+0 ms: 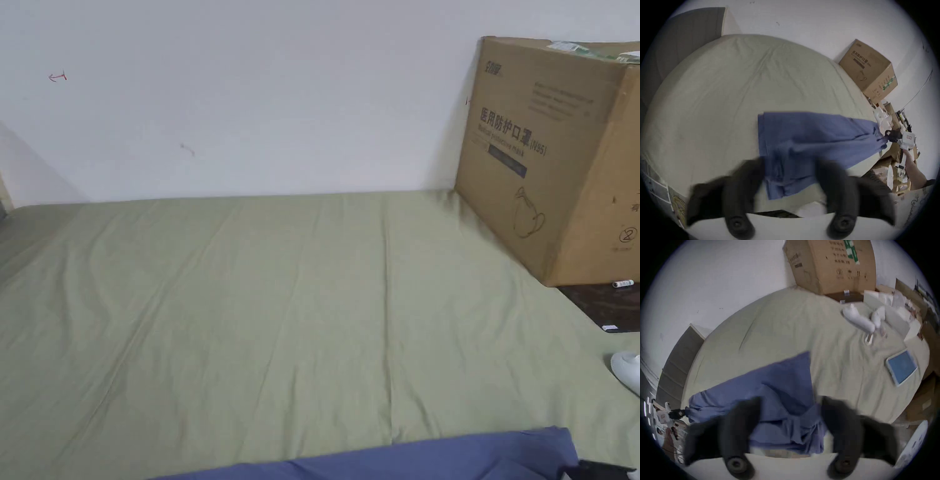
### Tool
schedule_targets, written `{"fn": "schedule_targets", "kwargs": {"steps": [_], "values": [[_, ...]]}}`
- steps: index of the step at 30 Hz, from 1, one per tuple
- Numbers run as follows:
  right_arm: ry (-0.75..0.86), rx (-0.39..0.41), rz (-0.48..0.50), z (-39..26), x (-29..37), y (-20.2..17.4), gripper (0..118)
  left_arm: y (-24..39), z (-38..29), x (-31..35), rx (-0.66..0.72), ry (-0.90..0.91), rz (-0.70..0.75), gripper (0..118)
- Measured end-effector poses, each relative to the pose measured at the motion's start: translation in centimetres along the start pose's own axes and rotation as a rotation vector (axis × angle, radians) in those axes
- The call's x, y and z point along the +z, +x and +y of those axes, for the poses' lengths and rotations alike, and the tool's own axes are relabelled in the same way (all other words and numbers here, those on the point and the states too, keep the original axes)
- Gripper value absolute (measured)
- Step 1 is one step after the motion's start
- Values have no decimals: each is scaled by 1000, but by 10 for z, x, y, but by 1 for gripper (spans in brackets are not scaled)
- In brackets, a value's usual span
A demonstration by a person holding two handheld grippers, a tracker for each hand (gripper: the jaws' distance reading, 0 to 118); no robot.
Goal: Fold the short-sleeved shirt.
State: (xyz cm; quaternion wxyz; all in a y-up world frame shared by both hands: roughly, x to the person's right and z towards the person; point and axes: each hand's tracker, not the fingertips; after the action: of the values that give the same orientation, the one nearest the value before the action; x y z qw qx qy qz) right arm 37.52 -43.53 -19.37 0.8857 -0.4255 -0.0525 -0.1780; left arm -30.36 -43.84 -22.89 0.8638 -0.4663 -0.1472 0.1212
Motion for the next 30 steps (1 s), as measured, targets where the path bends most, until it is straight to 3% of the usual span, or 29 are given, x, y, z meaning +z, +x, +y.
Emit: {"fn": "schedule_targets", "kwargs": {"steps": [1,5,8,9,10,11,12,13,16,19,21,24,25,26,27,28,29,30], "values": [[12,12,-1,6,8,-6,114,4,5,6,-6,29,-6,117],[212,87,82,25,62,-56,116,35,34,37,-23,206,1,118],[304,152,88,30,79,-90,115,65,44,51,-38,310,42,116],[315,176,83,28,82,-103,113,75,46,53,-33,315,38,107],[322,198,80,27,83,-113,107,84,47,54,-32,330,46,87],[341,224,87,25,84,-123,78,93,46,55,-36,353,59,35],[371,248,101,21,84,-130,34,100,44,55,-69,374,85,0],[396,255,103,16,79,-129,1,108,43,54,-105,384,96,0],[402,213,69,9,74,-141,0,110,42,51,-155,360,95,0],[314,185,173,13,68,-140,0,89,48,54,-115,323,73,0],[305,175,166,8,66,-133,0,54,47,51,-27,250,59,0],[273,197,134,8,68,-131,0,-17,39,31,215,113,-111,0],[265,202,127,6,66,-128,0,-38,34,24,280,86,-155,1],[256,205,126,7,66,-127,0,-59,25,15,348,58,-212,11],[247,206,126,9,65,-126,0,-78,17,8,385,36,-243,31],[240,206,123,10,65,-127,0,-87,8,2,427,30,-265,60],[234,205,120,10,65,-129,0,-98,2,-5,454,26,-268,103],[230,203,116,11,64,-129,0,-108,-5,-14,487,21,-304,118]]}}
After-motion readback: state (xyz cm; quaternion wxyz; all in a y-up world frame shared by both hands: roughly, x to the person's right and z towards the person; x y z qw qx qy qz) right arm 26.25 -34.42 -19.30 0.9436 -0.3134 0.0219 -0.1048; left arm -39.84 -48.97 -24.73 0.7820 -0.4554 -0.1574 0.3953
